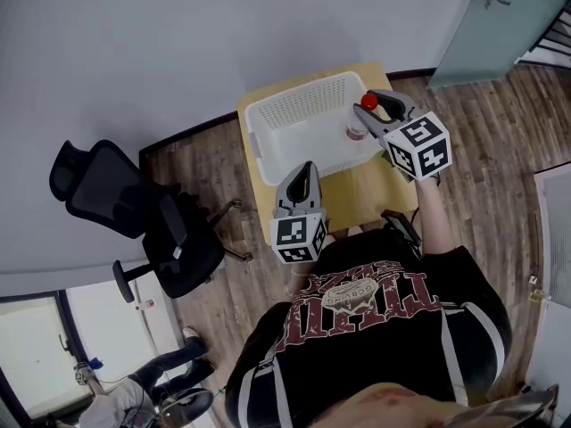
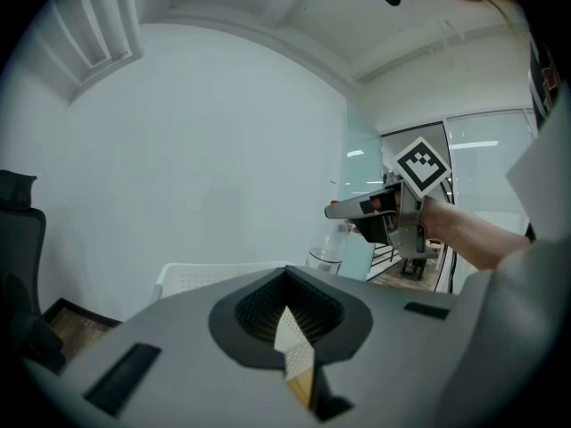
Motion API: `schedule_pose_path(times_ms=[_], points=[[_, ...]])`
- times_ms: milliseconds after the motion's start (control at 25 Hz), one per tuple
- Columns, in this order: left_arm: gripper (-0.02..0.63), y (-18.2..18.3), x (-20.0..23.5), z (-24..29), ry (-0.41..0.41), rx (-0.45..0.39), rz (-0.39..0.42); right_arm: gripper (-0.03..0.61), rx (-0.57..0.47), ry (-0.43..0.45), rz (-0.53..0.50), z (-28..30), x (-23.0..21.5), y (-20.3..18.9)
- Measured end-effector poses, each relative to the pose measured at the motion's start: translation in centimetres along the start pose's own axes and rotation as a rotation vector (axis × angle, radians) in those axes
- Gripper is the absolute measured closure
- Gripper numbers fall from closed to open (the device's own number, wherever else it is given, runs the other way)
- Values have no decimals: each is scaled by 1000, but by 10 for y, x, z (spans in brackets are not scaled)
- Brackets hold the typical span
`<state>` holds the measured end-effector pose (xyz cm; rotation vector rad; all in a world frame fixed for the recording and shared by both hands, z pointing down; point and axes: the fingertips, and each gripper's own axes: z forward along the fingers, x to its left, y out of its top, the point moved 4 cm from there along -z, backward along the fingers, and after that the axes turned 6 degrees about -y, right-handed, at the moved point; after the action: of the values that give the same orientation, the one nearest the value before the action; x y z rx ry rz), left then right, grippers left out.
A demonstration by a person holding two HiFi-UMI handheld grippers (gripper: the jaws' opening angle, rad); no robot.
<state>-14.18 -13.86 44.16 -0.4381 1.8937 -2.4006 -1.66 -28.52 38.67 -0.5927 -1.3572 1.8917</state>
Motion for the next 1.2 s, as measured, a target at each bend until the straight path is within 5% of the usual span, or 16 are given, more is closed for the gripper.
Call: schedule_pose_path(times_ms=[520,1200], points=[[586,-2,-19,8,-67,18,12,413,-60,-65,-2,-41,-13,18],[586,-6,-52,28,-171,44,35,413,-47,-223,51,-91,-59,-4]])
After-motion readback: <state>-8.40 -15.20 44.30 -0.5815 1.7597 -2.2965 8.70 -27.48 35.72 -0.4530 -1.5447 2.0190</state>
